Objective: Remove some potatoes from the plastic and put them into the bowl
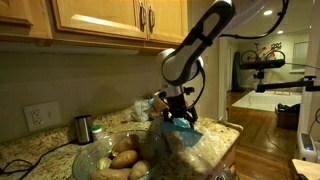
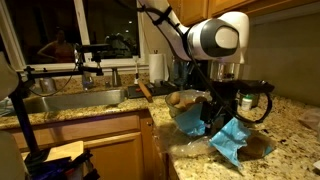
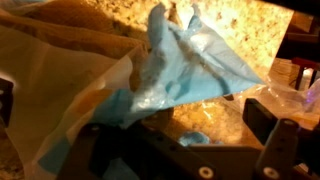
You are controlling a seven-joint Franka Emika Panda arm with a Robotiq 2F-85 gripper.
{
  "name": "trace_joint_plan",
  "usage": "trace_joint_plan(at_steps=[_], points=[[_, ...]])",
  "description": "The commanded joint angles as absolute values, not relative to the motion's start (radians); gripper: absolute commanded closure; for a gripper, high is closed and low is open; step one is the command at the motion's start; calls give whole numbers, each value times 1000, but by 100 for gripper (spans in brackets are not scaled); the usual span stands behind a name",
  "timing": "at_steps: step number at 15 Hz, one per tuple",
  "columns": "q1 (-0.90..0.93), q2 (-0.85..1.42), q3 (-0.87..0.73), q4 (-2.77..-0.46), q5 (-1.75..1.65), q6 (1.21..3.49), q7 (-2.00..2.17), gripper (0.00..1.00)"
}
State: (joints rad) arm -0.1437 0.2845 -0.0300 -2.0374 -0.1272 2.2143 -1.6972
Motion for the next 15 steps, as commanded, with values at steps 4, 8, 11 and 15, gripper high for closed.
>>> trace_joint_plan(at_steps=[4, 8, 11, 15], points=[[-129, 306, -29, -2047, -194, 2275, -1710, 0], [-128, 306, -29, -2053, -234, 2318, -1707, 0], [-128, 302, -28, -2051, -223, 2331, -1681, 0], [-127, 293, -22, -2075, -196, 2358, -1646, 0]])
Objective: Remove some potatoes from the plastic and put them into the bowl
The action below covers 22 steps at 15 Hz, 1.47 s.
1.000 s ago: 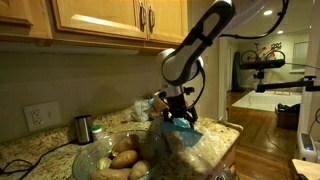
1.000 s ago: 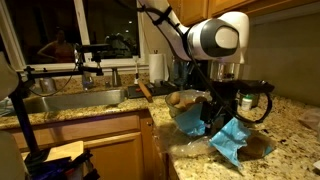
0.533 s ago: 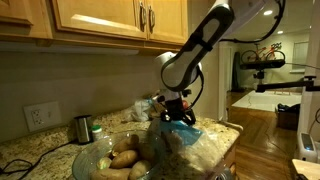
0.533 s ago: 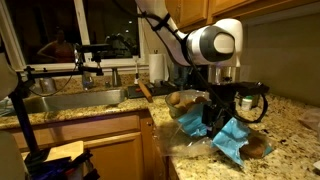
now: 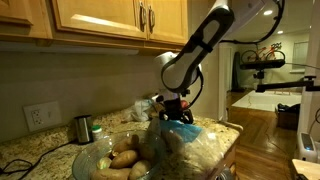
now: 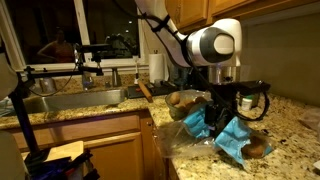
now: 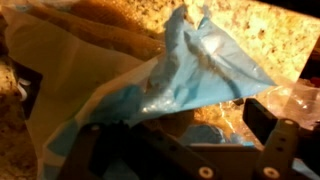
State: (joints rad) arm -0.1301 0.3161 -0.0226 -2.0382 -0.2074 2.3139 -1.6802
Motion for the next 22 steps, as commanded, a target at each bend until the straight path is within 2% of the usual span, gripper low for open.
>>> trace_joint_plan(at_steps=[1, 22], points=[[-126, 293, -20, -2079, -195, 2363, -1638, 0], [-111, 296, 22, -2132, -149, 2468, -1582, 0]])
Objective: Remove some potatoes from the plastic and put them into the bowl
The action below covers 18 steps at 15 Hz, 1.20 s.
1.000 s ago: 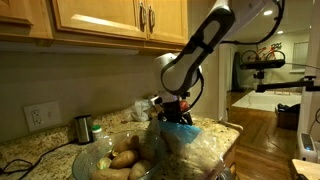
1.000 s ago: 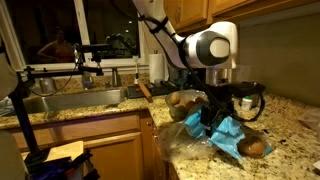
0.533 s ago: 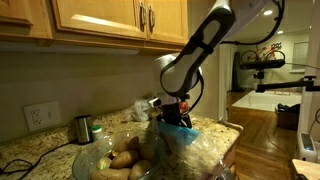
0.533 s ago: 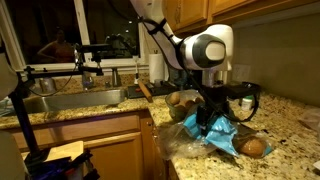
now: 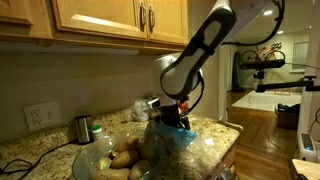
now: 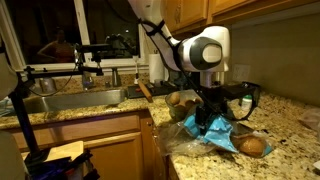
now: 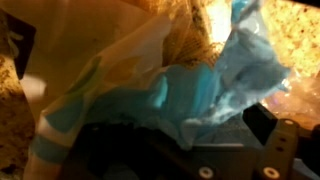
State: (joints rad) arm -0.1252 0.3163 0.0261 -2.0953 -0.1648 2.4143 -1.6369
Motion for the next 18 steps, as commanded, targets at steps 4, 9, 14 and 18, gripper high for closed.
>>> trace_joint_plan(at_steps=[4, 9, 14, 18], points=[[-112, 297, 21, -2145, -144, 2528, -1531, 0], [-125, 318, -11, -2177, -185, 2621, -1518, 0], [-142, 320, -38, -2181, -193, 2623, -1530, 0], [-166, 328, -33, -2182, -176, 2642, -1569, 0]])
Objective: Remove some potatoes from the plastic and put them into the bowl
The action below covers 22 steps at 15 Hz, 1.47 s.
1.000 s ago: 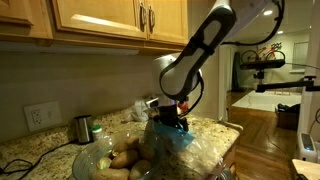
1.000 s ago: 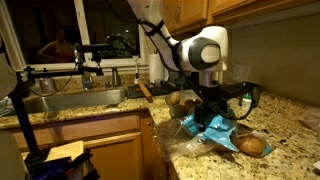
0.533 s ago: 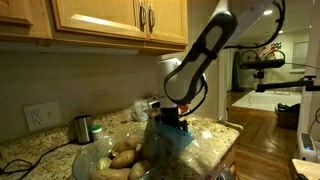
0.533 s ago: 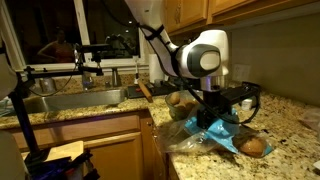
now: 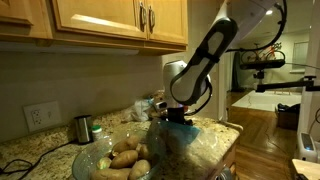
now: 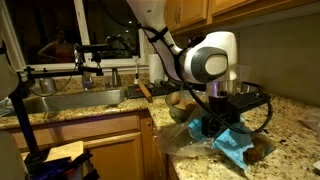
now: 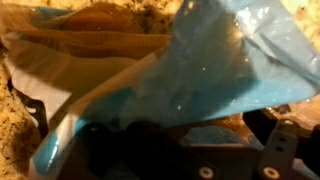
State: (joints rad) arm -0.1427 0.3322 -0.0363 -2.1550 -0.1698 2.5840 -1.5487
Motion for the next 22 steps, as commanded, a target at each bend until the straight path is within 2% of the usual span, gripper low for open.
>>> trace_joint_plan(at_steps=[1, 14, 15, 16, 20, 22], points=[[-171, 334, -33, -2181, -177, 2651, -1576, 0], [-211, 365, 39, -2182, -117, 2752, -1680, 0], [-214, 366, 46, -2183, -109, 2749, -1690, 25], [-215, 366, 49, -2184, -106, 2749, -1699, 26], [-223, 363, 59, -2187, -86, 2746, -1739, 53], [-228, 360, 60, -2186, -81, 2740, -1757, 61]])
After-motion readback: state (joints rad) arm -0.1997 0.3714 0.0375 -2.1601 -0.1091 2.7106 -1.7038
